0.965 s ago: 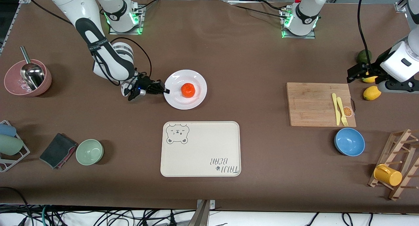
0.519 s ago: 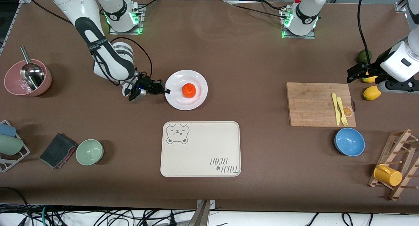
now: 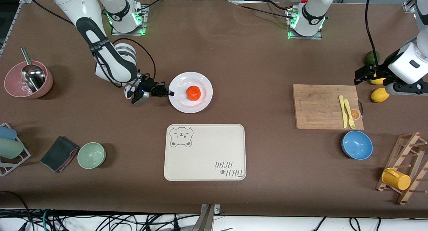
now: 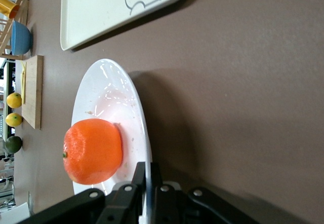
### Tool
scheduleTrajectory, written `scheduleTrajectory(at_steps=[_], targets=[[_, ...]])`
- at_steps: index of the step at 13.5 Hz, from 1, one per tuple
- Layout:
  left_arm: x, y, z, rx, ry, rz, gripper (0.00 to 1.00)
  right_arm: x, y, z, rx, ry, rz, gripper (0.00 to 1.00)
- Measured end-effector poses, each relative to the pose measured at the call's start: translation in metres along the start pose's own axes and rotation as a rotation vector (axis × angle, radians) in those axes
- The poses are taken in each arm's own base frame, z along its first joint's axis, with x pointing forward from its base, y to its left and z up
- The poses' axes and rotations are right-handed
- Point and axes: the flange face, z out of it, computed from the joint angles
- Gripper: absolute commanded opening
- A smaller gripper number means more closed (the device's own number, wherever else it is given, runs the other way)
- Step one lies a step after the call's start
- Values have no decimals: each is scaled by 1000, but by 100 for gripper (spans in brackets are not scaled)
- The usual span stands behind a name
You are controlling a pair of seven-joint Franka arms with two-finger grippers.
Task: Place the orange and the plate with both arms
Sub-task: 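Slide the plate with the right gripper onto the bear tray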
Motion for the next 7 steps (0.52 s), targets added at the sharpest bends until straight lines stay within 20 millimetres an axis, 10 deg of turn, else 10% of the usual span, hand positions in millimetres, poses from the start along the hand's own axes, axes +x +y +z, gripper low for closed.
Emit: scheduleTrajectory(at_steps=[7], targets=[[1,0,3,0,-5,0,100,72,-40,-16,65,119,133,0]])
